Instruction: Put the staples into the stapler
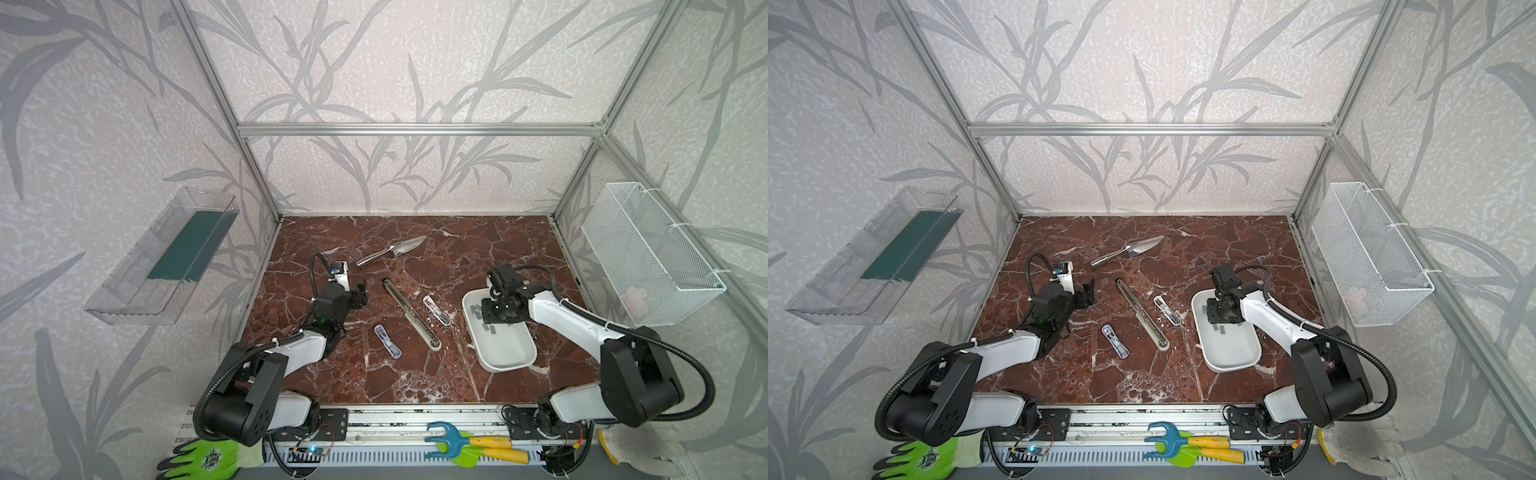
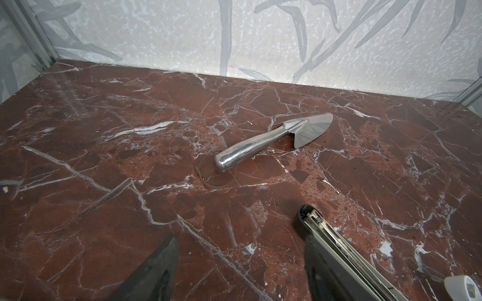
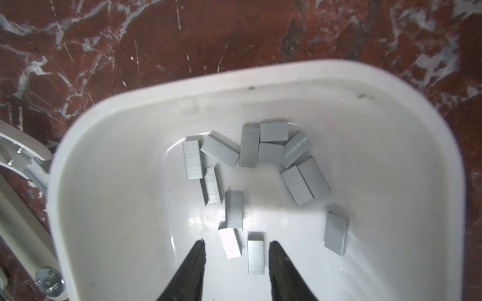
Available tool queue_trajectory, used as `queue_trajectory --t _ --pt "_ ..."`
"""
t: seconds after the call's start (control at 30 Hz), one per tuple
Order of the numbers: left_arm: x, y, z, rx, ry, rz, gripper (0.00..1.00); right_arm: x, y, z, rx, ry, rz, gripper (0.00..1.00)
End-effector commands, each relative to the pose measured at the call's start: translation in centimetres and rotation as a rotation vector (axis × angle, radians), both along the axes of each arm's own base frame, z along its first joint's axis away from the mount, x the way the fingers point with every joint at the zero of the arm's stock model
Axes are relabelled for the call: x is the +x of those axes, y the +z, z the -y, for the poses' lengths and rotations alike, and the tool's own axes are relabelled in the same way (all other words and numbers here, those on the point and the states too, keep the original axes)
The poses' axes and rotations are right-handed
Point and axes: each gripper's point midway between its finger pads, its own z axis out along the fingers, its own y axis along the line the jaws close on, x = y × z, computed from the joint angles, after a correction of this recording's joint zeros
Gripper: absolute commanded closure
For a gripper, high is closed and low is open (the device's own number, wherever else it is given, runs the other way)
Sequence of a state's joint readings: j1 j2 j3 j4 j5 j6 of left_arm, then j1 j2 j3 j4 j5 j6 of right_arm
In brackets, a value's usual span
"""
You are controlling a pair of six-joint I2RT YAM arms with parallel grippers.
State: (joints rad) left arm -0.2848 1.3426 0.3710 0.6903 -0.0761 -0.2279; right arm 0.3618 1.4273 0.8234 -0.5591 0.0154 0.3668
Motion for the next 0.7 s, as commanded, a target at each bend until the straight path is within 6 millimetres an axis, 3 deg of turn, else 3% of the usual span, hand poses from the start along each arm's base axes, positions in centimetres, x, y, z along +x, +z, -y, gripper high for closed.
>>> queue_trajectory --t 0.0,0.33,0.67 --pt "0.1 0.8 -0.1 -0.025 0.003 0.033 0.23 -1.4 -1.0 0.4 0.0 -0.036 -0.057 0.64" --pt "-0.1 1.0 0.0 -0.031 -0.011 0.044 0.23 -1.5 -2.4 0.9 -0.058 -0.05 -0.136 0.7" --pt "-0.2 1.0 0.1 -0.035 -0.018 0.045 0.23 -1.4 -2.4 1.3 -0.072 -0.059 -0.129 0.74"
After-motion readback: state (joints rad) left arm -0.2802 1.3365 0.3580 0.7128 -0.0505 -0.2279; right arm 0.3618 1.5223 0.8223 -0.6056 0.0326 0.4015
